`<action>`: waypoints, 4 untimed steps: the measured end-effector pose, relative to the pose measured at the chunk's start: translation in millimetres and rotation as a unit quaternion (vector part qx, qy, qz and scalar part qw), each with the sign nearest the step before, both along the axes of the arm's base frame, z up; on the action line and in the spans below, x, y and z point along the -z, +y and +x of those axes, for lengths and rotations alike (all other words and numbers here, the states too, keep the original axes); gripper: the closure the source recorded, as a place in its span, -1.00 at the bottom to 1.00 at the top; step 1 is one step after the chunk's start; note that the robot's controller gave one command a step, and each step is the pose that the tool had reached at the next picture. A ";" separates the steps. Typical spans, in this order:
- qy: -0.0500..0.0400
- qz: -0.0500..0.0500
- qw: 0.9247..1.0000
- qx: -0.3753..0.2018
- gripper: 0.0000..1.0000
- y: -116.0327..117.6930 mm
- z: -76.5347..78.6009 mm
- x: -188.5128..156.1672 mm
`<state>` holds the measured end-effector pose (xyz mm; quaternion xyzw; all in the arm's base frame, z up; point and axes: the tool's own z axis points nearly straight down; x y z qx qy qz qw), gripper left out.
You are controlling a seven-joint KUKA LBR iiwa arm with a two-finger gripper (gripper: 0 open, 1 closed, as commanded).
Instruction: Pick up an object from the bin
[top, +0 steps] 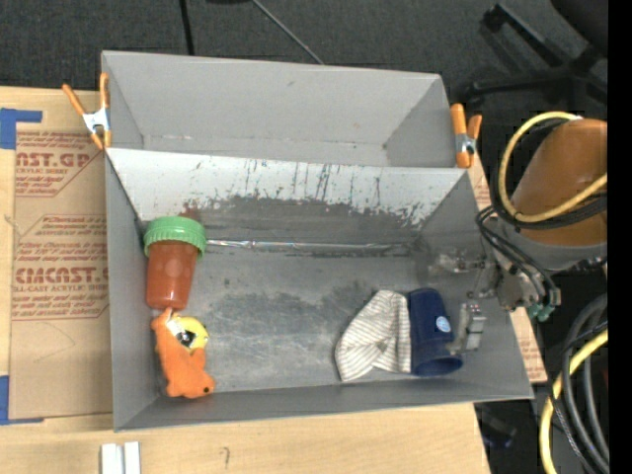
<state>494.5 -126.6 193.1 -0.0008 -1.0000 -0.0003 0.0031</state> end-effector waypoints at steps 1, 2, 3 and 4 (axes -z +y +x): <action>-0.004 -0.001 1.000 -0.001 -1.00 0.6 1.6 -4.6; -0.008 -0.002 0.999 -0.051 -1.00 11.5 5.5 15.6; -0.006 0.000 0.991 -0.131 -1.00 38.2 8.7 83.3; -0.004 0.000 0.988 -0.153 1.00 42.9 23.8 122.2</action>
Offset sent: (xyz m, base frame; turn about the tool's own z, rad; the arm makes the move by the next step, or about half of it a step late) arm 0.0109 0.0483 -0.0830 -0.3793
